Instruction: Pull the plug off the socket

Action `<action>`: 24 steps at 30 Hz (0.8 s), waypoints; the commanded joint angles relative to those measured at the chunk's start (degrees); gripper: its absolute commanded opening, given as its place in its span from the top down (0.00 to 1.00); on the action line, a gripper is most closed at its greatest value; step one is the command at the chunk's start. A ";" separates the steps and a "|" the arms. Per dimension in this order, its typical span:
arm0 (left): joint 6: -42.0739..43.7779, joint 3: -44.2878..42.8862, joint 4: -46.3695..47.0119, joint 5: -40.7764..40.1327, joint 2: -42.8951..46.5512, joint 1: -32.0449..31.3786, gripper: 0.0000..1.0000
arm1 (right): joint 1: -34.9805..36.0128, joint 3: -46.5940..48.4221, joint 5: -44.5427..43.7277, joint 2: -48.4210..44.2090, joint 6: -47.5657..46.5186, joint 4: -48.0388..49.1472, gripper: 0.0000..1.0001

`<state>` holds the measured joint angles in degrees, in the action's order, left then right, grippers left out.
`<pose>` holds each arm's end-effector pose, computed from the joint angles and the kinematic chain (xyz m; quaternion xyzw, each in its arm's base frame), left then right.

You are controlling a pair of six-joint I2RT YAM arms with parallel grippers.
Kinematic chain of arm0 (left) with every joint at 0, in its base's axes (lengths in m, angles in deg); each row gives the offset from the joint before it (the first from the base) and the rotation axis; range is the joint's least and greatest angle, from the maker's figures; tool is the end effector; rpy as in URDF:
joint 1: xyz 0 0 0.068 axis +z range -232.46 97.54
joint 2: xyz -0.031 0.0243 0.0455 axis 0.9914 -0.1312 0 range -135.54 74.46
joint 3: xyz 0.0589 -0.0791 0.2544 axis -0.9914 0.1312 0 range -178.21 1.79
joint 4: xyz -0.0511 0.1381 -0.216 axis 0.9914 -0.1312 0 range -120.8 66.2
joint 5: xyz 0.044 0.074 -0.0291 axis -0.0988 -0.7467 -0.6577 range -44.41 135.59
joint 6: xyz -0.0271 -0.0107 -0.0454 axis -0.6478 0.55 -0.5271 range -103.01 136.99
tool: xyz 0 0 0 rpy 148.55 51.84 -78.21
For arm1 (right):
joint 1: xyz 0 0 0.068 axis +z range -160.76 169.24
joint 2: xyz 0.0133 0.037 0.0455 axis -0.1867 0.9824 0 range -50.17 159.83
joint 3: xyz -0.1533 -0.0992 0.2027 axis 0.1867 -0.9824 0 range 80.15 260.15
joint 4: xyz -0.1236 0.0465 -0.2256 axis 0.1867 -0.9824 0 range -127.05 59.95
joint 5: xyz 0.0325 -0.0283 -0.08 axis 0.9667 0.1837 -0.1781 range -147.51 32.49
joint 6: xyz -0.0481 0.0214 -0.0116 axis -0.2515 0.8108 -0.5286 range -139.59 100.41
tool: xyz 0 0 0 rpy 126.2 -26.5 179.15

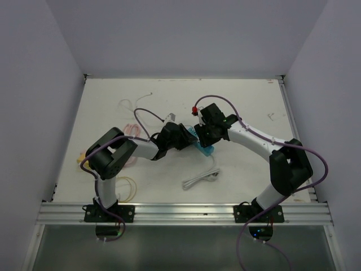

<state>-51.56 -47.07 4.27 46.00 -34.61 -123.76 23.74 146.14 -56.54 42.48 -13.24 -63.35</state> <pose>0.2800 -0.2462 0.1219 -0.2045 0.8510 -0.3977 0.2754 0.2740 0.1889 0.2261 -0.2369 0.9363 0.0981 0.2400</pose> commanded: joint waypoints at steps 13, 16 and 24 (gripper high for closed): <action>0.00 -0.62 5.58 3.64 -2.28 3.33 0.77 | 0.39 0.01 1.49 1.58 6.13 2.01 0.85; 0.26 -0.97 8.82 6.36 -3.16 3.33 0.73 | 0.48 0.27 1.31 2.10 7.27 1.92 0.88; -0.79 1.31 14.90 8.56 -2.98 2.72 0.52 | 0.66 0.18 1.57 2.54 9.03 2.18 0.91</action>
<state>-52.42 -45.96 12.69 53.36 -37.30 -120.79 23.72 146.14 -56.95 43.57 -7.01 -61.69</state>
